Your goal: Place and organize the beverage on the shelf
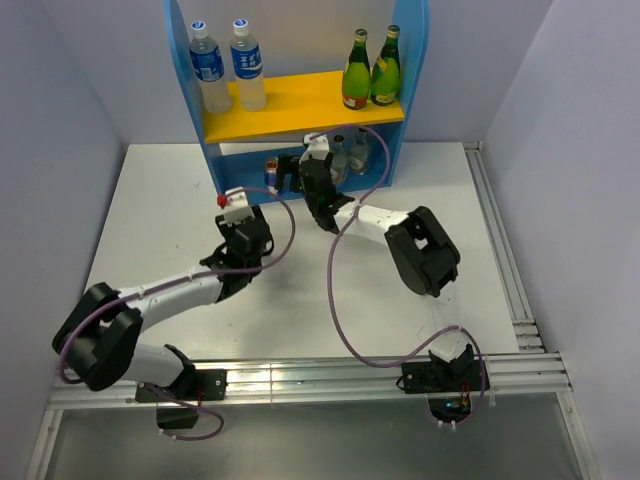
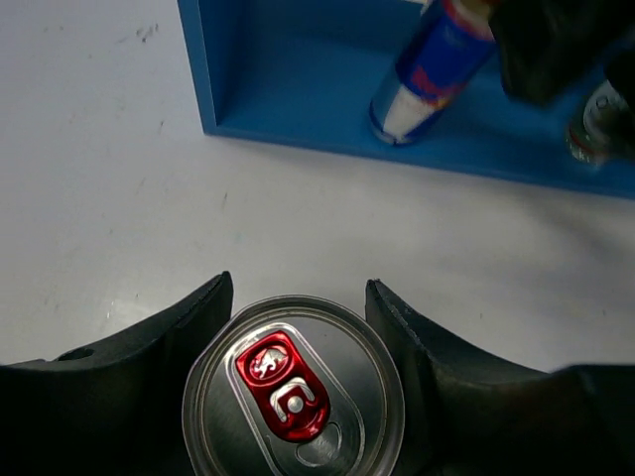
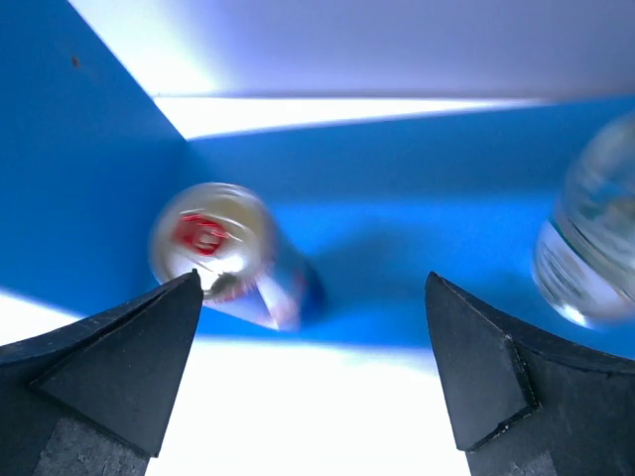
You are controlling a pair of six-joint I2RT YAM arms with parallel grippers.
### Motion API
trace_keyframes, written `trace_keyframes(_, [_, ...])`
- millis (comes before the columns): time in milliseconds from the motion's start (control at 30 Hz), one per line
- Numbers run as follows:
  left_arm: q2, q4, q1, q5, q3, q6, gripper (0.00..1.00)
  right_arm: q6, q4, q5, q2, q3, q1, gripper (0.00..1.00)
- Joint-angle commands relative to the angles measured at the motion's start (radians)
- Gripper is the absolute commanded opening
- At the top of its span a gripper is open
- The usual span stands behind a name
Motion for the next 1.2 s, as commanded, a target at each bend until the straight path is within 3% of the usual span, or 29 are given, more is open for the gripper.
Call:
trace_keyframes(0, [0.053,0.198,0.122,0.105,0.121,0.073,0.00,0.030,0.089,-0.012,-0.146,-0.117,-0.004,1.00])
trace_keyframes(167, [0.237,0.281,0.228,0.185,0.259,0.126,0.00,0.051,0.173,-0.015,-0.321,-0.330,0.003,1.00])
trace_keyframes(300, [0.383,0.339,0.250,0.205,0.342,0.185,0.00,0.045,0.123,-0.019,-0.327,-0.335,0.003,1.00])
trace_keyframes(500, [0.530,0.341,0.313,0.268,0.474,0.158,0.00,0.080,0.132,-0.021,-0.399,-0.430,0.013,1.00])
trace_keyframes(867, [0.673,0.341,0.337,0.263,0.678,0.204,0.00,0.090,0.183,0.014,-0.531,-0.642,0.039,1.00])
trace_keyframes(1167, [0.696,0.335,0.353,0.251,0.724,0.245,0.00,0.079,0.198,0.023,-0.576,-0.705,0.047,1.00])
